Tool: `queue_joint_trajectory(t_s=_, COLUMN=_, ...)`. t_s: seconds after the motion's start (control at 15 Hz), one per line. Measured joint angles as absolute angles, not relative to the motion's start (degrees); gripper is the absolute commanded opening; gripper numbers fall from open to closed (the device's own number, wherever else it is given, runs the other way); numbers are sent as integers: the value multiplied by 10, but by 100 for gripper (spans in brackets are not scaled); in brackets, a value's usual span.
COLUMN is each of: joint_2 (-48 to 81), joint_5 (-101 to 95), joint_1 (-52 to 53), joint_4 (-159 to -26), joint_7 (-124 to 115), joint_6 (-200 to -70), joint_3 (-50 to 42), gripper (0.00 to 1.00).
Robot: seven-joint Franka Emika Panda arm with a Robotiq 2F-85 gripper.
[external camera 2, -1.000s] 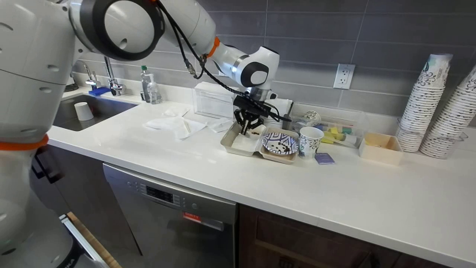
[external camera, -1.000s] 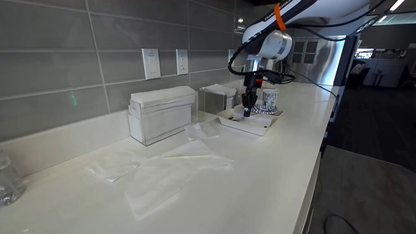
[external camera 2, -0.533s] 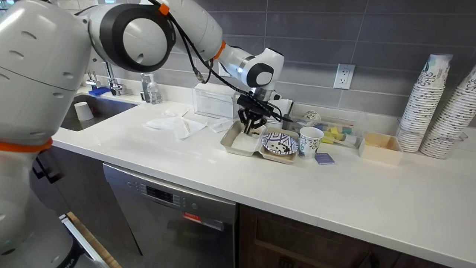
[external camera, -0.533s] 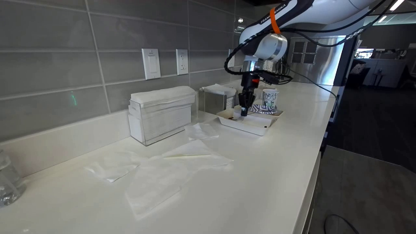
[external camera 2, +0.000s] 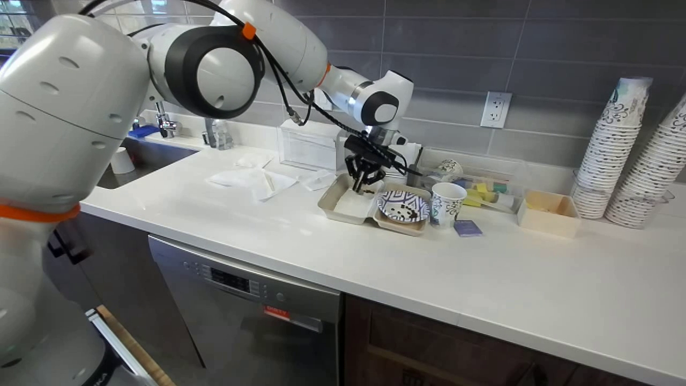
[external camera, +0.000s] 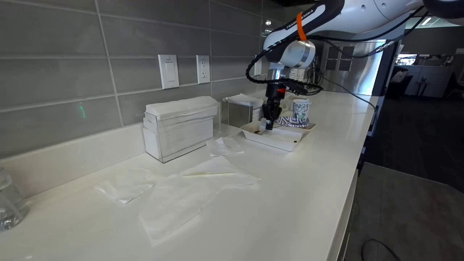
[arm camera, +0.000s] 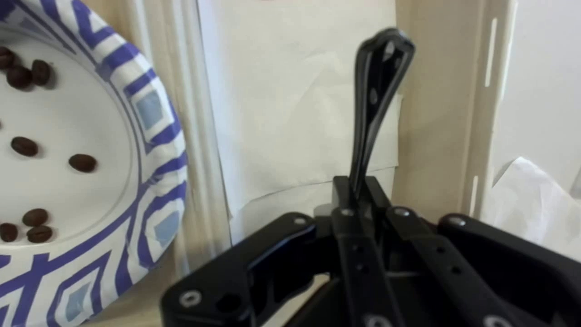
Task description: Pick up the spoon from the left side of the take away pack, scoop some of the contents on the same side of the take away pack, place them in the mug and place the spoon in the bowl
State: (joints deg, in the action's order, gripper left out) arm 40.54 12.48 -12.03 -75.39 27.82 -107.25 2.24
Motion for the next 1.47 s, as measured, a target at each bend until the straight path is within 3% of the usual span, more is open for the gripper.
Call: queue_joint_trajectory(t_s=1.47, joint_2=435, joint_5=128, joint_1=-141, joint_4=-704, joint_7=148, joint_6=-1051, joint_3=18, gripper=2)
